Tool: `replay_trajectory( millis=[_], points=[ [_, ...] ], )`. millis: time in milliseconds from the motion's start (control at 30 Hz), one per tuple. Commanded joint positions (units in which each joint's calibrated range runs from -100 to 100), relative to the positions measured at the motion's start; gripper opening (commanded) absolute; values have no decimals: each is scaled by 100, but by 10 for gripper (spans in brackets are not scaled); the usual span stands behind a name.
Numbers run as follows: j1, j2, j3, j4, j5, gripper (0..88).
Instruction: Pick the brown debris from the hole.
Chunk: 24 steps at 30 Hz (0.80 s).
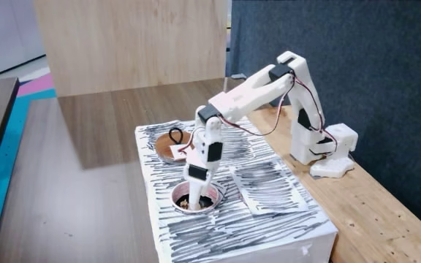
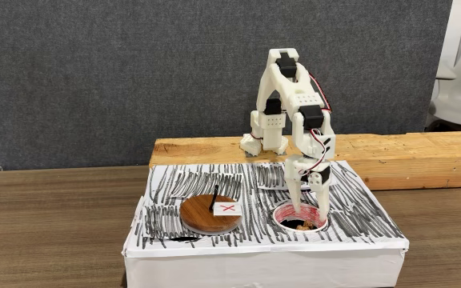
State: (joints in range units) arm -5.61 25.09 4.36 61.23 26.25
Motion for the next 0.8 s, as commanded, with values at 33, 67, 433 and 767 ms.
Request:
replay_trajectory(
  millis=[33, 67, 433, 767],
  points=[
    [-17, -89, -190, -64, 133, 219],
    [-17, -47, -190, -64, 196, 219],
    [-2, 296, -190, -475, 289, 219],
    [108, 807, -190, -836, 289, 212]
  ],
)
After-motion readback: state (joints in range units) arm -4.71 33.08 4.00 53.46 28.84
